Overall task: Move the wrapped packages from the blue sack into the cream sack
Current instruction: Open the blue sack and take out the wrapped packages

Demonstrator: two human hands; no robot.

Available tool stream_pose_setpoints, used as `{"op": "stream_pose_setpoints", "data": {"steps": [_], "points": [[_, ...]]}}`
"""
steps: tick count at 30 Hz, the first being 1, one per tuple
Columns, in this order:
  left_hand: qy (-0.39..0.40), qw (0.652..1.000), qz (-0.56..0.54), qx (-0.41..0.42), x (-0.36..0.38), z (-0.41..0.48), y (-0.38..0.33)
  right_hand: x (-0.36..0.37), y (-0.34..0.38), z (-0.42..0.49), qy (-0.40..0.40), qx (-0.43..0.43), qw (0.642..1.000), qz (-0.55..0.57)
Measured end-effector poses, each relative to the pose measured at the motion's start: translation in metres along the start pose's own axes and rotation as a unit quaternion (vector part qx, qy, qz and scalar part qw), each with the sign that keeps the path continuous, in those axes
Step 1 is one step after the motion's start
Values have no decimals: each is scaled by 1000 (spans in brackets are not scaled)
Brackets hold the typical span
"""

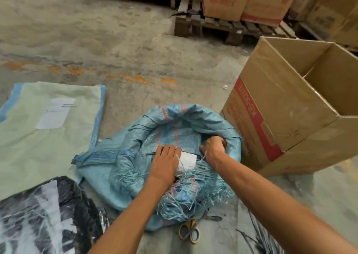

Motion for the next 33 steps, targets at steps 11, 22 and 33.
{"op": "stream_pose_setpoints", "data": {"steps": [11,22,33], "points": [[5,998,-36,-52,8,-1,9,-31,-47,-11,-96,-29,982,159],[-42,930,-268,-248,-114,-40,99,-131,-100,-45,-220,55,729,646],[-266,764,-437,-394,-212,-178,230,-284,-62,-87,-302,-96,398,861]]}}
Point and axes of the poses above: each hand's wrist, its own z-axis towards the middle knuckle, its own x-axis out of the palm, y = z × x, the point moved 4 cm from there along z, towards the middle knuckle, and after that the axes turned 3 degrees about -y, right-handed, at the moved point
